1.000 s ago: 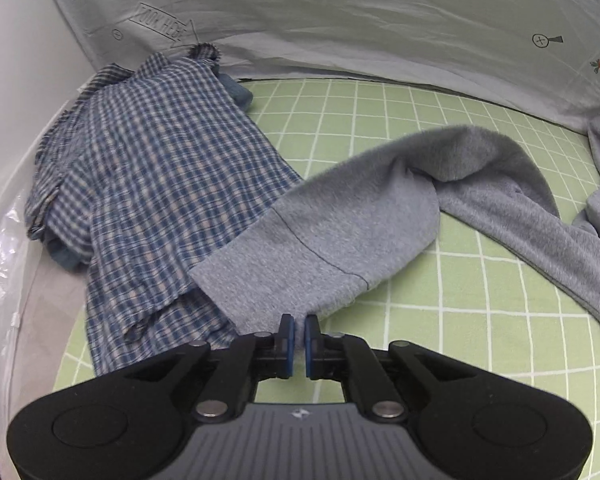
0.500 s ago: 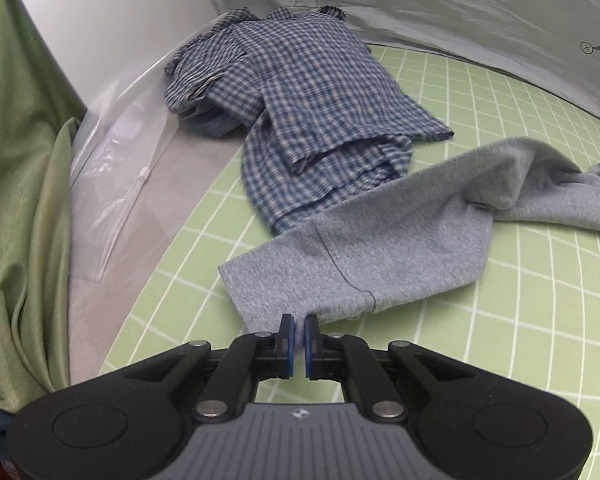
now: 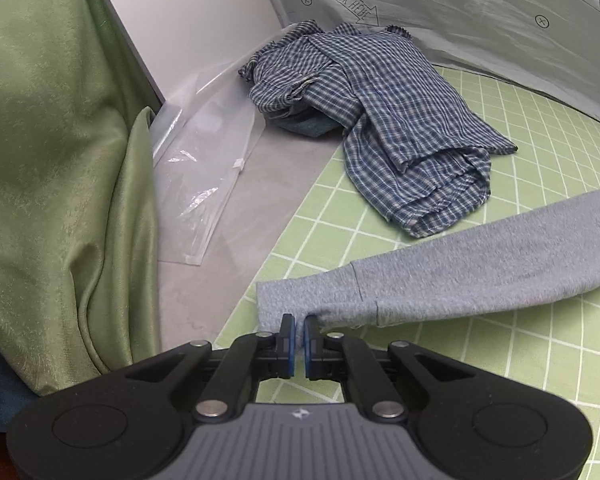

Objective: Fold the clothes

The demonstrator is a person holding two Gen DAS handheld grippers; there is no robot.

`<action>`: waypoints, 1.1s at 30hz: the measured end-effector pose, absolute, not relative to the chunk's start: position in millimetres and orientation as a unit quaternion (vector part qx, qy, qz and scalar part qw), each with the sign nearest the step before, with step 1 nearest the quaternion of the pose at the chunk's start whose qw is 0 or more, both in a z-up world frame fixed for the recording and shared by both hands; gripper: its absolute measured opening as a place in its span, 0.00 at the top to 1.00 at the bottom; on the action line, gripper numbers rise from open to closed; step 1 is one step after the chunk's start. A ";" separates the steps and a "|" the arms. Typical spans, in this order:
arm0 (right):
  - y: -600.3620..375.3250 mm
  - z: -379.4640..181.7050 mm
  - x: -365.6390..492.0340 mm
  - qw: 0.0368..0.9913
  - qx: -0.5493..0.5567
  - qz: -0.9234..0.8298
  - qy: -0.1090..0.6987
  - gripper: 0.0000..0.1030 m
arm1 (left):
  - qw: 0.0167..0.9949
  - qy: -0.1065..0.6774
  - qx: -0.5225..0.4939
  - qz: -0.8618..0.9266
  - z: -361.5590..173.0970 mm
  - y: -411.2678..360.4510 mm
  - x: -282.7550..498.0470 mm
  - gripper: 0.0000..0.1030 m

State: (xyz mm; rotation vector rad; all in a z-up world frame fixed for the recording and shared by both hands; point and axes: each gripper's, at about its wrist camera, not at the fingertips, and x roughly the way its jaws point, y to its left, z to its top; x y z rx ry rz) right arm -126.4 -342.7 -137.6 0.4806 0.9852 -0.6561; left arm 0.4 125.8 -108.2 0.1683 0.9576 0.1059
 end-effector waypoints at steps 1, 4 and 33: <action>-341.9 -137.0 -126.8 0.803 0.223 -0.305 0.460 0.02 | 0.879 0.467 0.079 0.051 -110.5 125.0 0.3 0.91; -339.4 -135.0 -127.7 0.805 0.219 -0.302 0.462 0.02 | 0.875 0.478 0.050 0.057 -112.7 124.7 -5.1 0.84; -517.3 -105.6 -160.7 0.838 0.183 -0.324 0.399 0.17 | 0.890 0.450 0.038 -0.069 -87.2 -155.0 19.8 0.21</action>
